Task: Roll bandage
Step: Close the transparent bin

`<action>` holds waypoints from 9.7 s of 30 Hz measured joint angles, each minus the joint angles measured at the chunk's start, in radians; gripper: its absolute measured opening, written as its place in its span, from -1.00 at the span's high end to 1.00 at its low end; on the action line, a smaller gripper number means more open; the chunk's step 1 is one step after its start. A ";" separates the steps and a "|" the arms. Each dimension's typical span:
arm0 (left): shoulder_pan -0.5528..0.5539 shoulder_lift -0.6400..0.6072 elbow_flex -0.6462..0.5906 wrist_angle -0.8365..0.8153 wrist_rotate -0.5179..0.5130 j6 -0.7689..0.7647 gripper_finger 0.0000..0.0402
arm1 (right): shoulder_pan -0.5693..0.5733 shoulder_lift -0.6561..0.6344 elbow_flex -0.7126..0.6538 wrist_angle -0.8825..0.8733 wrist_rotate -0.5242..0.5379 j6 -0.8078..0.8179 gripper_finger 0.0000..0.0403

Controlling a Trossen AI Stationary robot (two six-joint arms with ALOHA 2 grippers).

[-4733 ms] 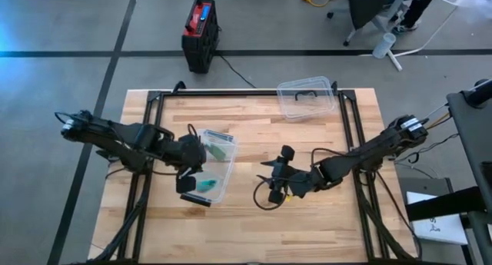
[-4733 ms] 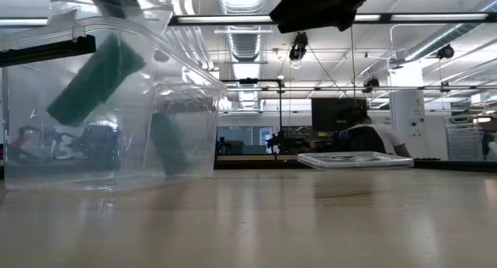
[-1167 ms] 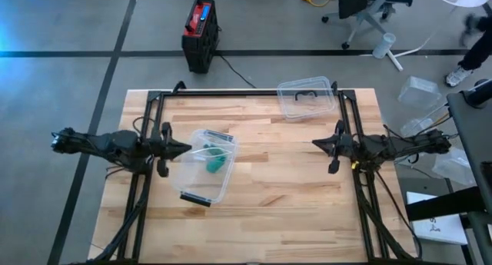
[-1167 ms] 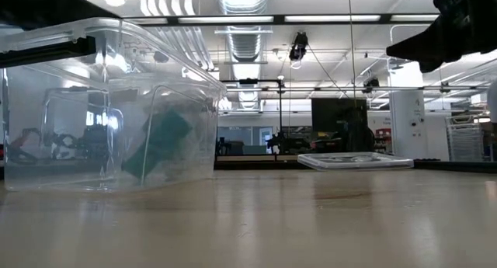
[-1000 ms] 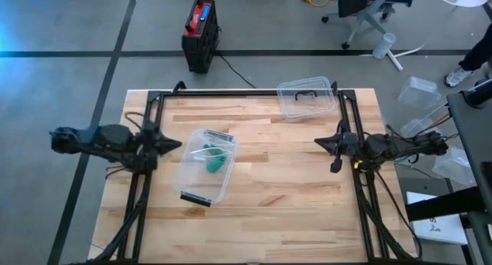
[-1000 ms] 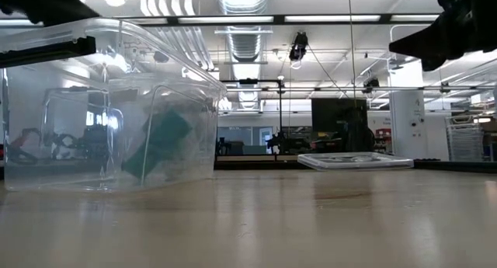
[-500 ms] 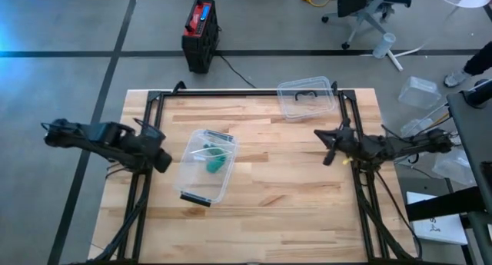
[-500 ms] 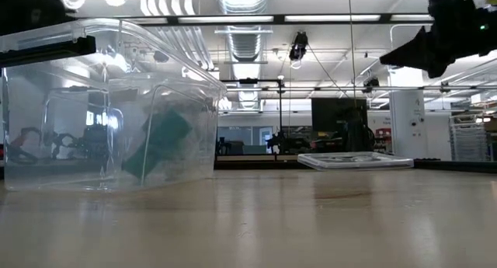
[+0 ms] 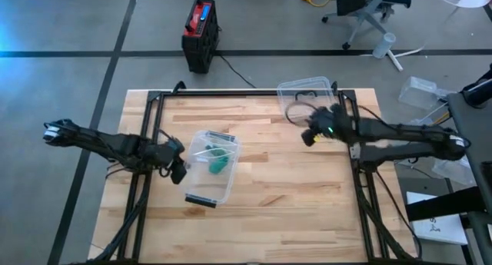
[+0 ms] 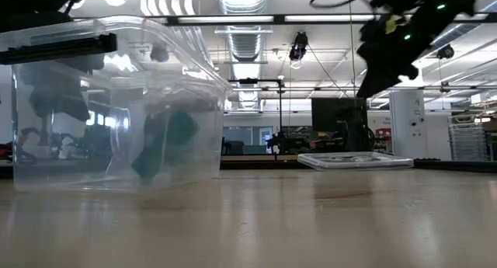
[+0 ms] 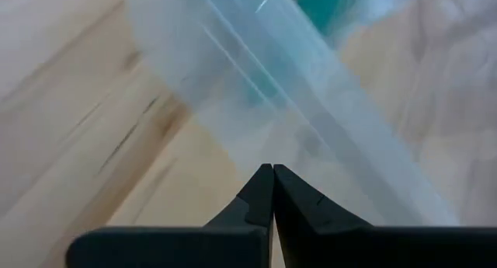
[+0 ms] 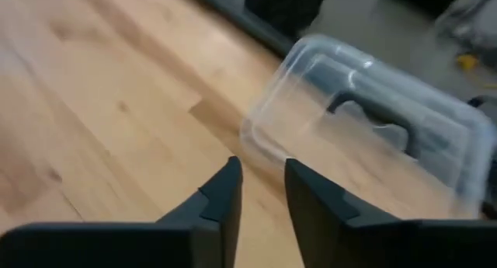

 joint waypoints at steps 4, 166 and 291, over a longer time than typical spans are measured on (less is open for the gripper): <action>0.000 0.018 -0.084 0.220 0.049 0.011 1.00 | -0.199 0.178 0.047 0.048 -0.213 -0.167 0.41; -0.176 1.306 0.560 0.822 -0.521 0.233 0.07 | 1.036 0.979 0.438 0.125 0.078 0.232 0.41; -0.492 0.282 0.416 0.504 -0.647 0.616 -0.02 | 0.537 0.685 0.957 0.456 0.335 -1.883 0.85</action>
